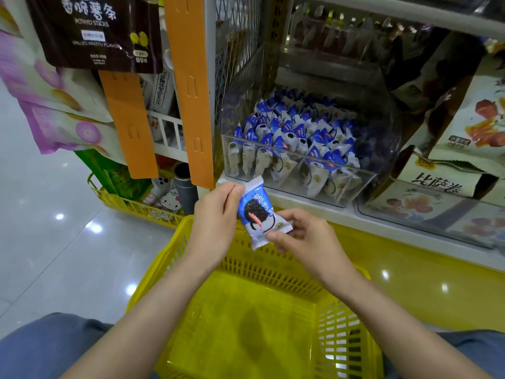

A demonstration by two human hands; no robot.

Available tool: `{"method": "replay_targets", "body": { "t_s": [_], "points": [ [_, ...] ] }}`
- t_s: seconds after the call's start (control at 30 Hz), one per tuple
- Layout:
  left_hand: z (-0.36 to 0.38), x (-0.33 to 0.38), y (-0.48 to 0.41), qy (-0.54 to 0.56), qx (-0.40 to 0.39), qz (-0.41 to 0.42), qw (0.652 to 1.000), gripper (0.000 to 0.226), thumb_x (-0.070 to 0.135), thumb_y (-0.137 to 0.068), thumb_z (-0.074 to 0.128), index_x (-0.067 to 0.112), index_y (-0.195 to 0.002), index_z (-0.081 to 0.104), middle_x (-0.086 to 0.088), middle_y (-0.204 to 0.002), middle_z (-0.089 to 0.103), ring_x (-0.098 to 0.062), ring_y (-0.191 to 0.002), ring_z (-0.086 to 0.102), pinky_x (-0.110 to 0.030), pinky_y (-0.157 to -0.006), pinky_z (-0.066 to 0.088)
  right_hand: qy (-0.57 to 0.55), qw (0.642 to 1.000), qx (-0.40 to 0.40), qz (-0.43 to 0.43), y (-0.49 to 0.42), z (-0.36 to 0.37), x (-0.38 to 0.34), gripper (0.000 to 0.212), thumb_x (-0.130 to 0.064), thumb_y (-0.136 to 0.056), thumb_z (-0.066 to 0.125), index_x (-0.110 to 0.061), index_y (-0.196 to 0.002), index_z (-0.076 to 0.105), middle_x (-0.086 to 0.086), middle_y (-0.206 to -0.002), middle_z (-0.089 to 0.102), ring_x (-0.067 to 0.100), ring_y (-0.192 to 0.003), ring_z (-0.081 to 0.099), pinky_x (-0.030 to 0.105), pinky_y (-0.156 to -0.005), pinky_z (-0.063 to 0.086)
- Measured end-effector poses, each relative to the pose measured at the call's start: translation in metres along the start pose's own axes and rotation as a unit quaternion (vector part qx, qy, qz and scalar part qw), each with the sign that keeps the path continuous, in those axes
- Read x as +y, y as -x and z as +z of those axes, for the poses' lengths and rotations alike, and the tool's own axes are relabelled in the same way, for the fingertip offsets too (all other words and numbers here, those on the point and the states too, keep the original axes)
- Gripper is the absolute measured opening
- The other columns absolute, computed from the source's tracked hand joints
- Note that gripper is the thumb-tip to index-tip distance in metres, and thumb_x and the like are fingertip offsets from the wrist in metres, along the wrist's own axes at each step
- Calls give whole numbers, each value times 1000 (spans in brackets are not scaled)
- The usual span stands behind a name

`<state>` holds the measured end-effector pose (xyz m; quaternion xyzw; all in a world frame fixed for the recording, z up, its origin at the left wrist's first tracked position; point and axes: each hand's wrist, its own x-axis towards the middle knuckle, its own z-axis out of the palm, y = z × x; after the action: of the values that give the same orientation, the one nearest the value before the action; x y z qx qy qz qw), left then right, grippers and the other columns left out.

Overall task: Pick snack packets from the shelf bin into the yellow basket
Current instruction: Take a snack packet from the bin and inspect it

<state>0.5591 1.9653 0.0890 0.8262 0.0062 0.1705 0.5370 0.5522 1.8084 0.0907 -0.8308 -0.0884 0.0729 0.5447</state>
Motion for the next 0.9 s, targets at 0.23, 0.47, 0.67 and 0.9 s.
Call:
{"method": "replay_targets", "body": {
  "t_s": [0.23,0.47,0.67,0.9],
  "points": [
    [-2,18,-9,-30,-35,111,993,16,12,-92,52,17,-77,54,9,-73,54,-1,-69,49,-13,-61,37,-24,999,-25,-34,1,-7,-20,26,-15,-80,68,-31,-97,55,-13,-95,64,4,-84,60,23,-76,50],
    [5,47,-50,-68,-104,196,973,25,29,-98,41,20,-118,53,9,-107,55,-1,-96,50,-15,-79,39,-50,989,117,-78,-23,-56,-47,16,-18,-86,63,-33,-90,59,-18,-86,67,-9,-79,63,6,-67,46],
    [15,50,-99,-303,-190,301,884,35,36,-97,35,15,-113,57,-3,-110,58,-21,-98,54,-24,-74,32,59,967,245,-26,-77,-93,-60,13,-30,-87,61,-21,-96,59,-1,-94,66,11,-85,62,30,-78,50],
    [11,38,-106,-362,-233,350,832,34,47,-96,25,26,-87,50,2,-88,61,-18,-67,52,-30,-59,41,230,963,138,36,-115,-86,-58,27,-34,-82,68,-20,-100,53,-5,-74,57,2,-67,48,10,-54,34]
  ]
}}
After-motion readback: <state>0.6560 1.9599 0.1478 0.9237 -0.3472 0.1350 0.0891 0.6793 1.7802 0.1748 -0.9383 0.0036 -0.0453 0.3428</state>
